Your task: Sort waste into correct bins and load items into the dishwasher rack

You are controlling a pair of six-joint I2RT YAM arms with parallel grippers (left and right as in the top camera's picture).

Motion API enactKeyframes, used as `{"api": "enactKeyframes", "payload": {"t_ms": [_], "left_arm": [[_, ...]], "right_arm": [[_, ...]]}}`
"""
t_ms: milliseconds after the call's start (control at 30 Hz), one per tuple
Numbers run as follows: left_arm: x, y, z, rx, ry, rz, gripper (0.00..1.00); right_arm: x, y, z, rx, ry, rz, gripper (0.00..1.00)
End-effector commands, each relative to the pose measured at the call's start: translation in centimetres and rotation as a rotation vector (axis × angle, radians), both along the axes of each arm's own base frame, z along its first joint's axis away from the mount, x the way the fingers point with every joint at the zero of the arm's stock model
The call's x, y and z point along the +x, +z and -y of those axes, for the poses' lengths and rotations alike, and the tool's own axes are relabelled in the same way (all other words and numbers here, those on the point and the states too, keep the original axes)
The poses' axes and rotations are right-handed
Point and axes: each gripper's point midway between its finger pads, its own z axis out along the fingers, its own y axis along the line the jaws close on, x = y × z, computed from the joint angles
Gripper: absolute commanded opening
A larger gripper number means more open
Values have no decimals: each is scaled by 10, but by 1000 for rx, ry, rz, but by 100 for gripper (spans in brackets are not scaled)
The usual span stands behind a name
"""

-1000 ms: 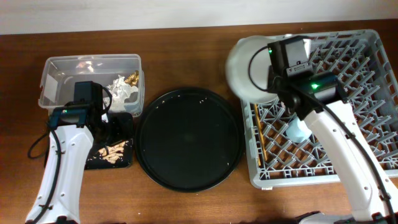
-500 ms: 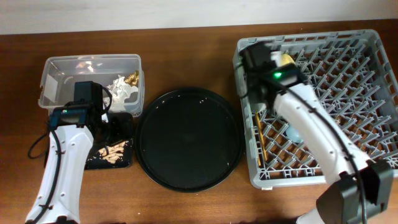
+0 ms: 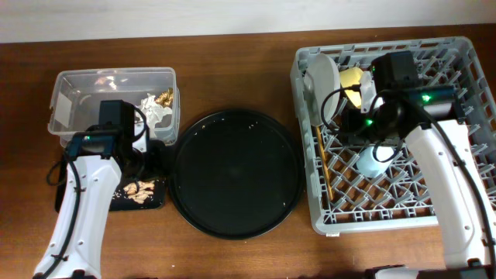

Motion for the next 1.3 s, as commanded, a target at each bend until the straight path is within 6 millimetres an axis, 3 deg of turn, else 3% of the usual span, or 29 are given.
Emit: {"api": "enactKeyframes", "payload": {"t_ms": [0, 133, 300, 333, 367, 533, 867, 1000, 1167, 1200, 1267], "left_arm": [[-10, 11, 19, -58, -146, 17, 99], [-22, 35, 19, -37, -154, 156, 99], [-52, 68, 13, 19, -146, 424, 99], [-62, 80, 13, 23, -146, 504, 99], [-66, 90, 13, 23, -146, 556, 99], [-82, 111, 13, 31, -145, 665, 99], [-82, 110, 13, 30, -146, 661, 99], [-82, 110, 13, 30, -146, 661, 99], [-82, 110, 13, 30, -146, 661, 99], [-82, 110, 13, 30, -146, 661, 99], [-82, 110, 13, 30, -146, 661, 99]], "right_arm": [[-18, -1, -5, 40, 50, 24, 56], [-41, -5, -3, 49, 52, 165, 57], [-82, -11, 0, 59, 51, 334, 67], [-92, -10, 1, 60, 52, 365, 87], [-97, -8, 2, 54, 49, 384, 99], [-104, -5, 3, 55, 49, 393, 99], [-96, -29, 2, 49, 48, 280, 99], [-104, -24, 11, 10, 28, 338, 99], [-120, -14, 16, -1, 15, 518, 99], [-117, -4, 9, 26, 50, 768, 99], [-113, 4, 3, 53, 70, 943, 99]]}}
